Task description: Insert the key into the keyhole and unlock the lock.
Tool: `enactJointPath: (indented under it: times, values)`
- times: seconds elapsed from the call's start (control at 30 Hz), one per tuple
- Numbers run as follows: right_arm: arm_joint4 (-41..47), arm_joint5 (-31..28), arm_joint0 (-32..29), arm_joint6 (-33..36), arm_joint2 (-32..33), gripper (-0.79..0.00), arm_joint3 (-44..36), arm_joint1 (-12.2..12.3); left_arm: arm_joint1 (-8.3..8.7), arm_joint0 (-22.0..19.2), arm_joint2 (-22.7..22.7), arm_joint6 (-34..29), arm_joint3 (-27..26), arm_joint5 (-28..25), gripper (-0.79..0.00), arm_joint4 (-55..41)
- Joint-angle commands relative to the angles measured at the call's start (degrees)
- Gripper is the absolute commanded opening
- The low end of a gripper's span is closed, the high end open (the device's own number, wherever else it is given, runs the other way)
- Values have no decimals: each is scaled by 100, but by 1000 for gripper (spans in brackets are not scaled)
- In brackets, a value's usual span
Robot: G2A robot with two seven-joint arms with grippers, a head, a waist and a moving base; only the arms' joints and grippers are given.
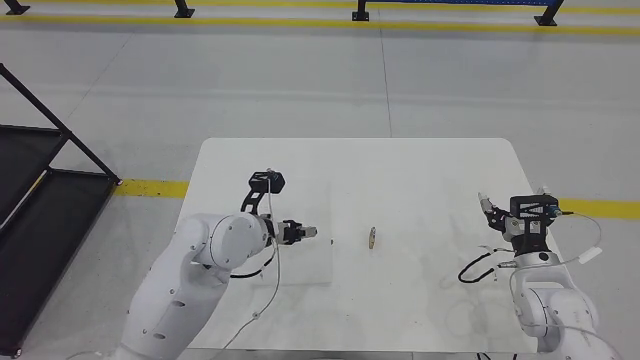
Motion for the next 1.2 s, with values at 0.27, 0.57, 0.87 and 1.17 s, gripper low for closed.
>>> enactJointPath:
  times: [0.27,0.57,0.87,1.17]
  values:
    - [0,0,0,0,0,0,0,0,9,1,250,-145,376,227,0,374]
    - [0,0,0,0,0,0,0,0,15,80,342,-13,342,392,-3,717]
    - [0,0,0,0,0,0,0,0,-2,41,374,169,621,395,-385,709]
    - [0,0,0,0,0,0,0,0,-28,-70,434,350,980,279,-400,559]
